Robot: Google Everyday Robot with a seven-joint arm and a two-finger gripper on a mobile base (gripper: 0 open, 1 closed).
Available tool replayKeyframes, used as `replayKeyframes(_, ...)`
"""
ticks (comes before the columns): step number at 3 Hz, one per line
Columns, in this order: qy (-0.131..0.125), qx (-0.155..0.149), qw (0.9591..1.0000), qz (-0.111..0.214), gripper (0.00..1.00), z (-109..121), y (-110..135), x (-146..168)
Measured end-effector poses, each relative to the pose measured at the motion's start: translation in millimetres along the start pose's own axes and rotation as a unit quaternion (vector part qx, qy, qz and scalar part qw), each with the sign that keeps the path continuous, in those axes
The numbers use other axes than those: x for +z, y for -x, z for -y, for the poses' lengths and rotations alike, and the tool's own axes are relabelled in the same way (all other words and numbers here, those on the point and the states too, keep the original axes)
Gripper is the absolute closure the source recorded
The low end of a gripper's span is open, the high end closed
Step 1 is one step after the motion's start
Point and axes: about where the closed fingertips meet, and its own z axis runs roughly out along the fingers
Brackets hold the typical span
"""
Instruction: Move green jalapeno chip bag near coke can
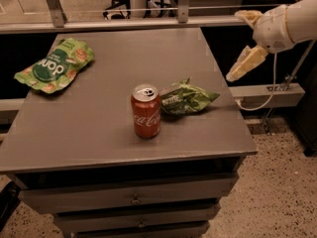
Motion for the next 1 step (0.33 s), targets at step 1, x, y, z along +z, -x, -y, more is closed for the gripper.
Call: replayKeyframes(1,-0.011,-0.002,0.9999,-0.006,0.00,7.3,-2.9,-6.6)
